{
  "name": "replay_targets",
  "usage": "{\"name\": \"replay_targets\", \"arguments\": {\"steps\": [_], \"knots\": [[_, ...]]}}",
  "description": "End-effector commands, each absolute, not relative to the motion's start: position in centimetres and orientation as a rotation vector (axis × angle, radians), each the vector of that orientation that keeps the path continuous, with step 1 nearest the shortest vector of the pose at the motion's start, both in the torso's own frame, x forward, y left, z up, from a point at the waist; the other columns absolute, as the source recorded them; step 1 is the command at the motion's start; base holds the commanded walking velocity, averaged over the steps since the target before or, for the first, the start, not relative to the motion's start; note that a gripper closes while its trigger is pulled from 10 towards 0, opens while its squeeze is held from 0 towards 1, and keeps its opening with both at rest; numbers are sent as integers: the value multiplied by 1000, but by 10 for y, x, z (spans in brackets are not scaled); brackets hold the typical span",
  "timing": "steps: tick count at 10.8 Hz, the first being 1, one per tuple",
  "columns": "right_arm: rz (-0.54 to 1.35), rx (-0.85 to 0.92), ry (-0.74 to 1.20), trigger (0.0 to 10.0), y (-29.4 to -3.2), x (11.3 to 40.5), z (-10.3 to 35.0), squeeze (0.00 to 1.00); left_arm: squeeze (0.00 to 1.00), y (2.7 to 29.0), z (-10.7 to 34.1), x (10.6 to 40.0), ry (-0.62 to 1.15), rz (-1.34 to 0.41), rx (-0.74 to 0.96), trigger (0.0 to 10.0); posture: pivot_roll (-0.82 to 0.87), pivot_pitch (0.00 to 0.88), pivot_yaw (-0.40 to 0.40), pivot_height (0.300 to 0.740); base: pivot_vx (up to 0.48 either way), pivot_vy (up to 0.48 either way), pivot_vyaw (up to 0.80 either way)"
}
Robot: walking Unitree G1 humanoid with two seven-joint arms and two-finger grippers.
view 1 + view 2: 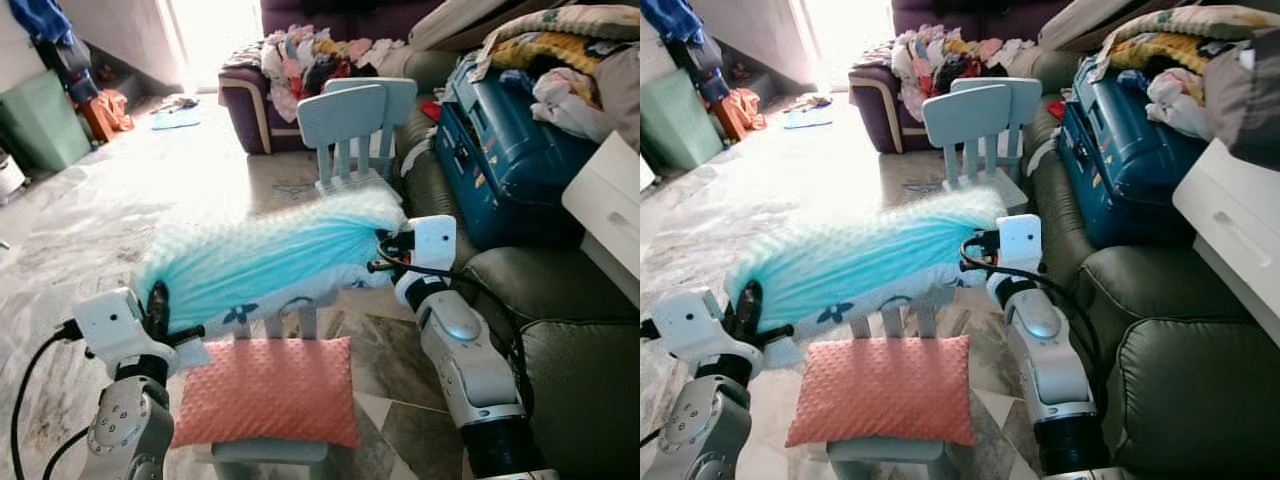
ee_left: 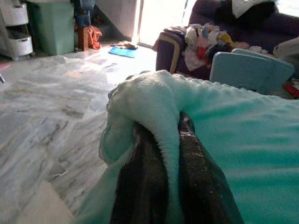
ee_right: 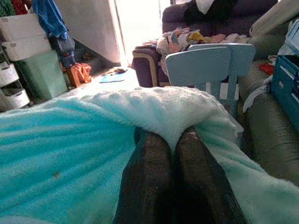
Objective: Move the pillow to the sofa
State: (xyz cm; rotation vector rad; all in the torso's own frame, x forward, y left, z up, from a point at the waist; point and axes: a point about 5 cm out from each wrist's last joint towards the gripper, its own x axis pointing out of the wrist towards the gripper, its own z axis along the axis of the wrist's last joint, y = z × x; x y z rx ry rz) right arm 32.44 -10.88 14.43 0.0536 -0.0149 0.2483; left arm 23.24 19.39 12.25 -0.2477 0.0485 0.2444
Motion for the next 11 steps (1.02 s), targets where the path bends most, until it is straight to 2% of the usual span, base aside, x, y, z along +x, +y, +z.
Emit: {"name": "replay_targets", "arguments": {"steps": [1,3,7,11], "knots": [[200,69,-61,10000,-122,328,154,0,0,209,125,232,38,307,-216,10000,-143,33,75,740,0,0,0],[222,91,-60,10000,-120,327,156,0,0,206,128,236,21,285,-228,10000,-146,35,74,740,0,0,-250],[230,96,-47,10000,-120,327,155,0,0,203,129,236,21,271,-237,10000,-144,41,68,740,0,0,-755],[231,87,-8,10000,-120,328,149,0,0,199,128,235,28,240,-246,10000,-145,41,67,740,-68,0,0]]}}
